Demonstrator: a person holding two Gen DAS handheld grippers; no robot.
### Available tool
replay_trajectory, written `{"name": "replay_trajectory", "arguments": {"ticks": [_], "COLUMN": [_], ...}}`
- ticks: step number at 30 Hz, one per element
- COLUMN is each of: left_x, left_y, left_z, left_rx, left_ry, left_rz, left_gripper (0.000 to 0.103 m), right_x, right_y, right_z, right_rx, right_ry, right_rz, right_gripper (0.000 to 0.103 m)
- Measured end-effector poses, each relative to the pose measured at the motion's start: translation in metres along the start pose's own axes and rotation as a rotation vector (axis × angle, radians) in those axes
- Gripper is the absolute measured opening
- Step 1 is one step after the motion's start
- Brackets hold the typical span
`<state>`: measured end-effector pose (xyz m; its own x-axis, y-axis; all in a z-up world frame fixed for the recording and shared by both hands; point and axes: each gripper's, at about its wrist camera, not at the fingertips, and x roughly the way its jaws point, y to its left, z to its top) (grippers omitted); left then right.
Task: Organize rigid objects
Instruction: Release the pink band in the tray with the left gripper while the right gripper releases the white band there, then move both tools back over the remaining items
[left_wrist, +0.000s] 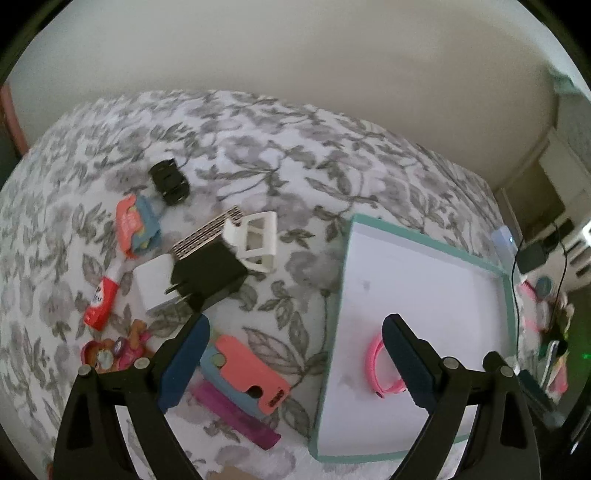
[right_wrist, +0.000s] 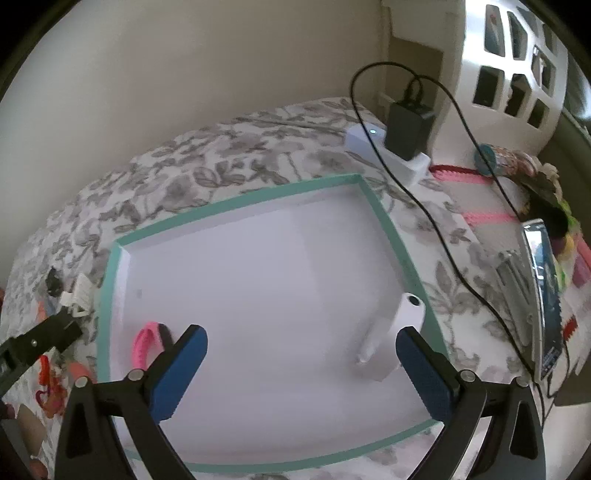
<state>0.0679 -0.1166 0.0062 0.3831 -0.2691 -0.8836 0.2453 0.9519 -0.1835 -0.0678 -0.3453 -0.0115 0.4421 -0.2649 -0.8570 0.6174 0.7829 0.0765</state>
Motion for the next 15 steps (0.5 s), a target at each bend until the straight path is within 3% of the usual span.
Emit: {"name": "replay_trajectory", "arguments": {"ticks": [8, 15], "left_x": [-0.021, -0.052], "left_y": [0.025, 0.061], "left_z": [0.010, 0.021], "left_rx": [-0.018, -0.063], "left_ry": [-0.026, -0.098], "left_rz": [0.083, 0.117], "left_gripper": [0.095, 0.095], "right_x": [-0.020, -0.055], "right_y": [0.022, 0.050], "right_z": [0.006, 0.008], "right_rx": [-0.021, -0.066], "right_ry": [-0.053, -0.187], "right_rz": [0.156, 0.223], "right_gripper": [0.103, 0.103]}}
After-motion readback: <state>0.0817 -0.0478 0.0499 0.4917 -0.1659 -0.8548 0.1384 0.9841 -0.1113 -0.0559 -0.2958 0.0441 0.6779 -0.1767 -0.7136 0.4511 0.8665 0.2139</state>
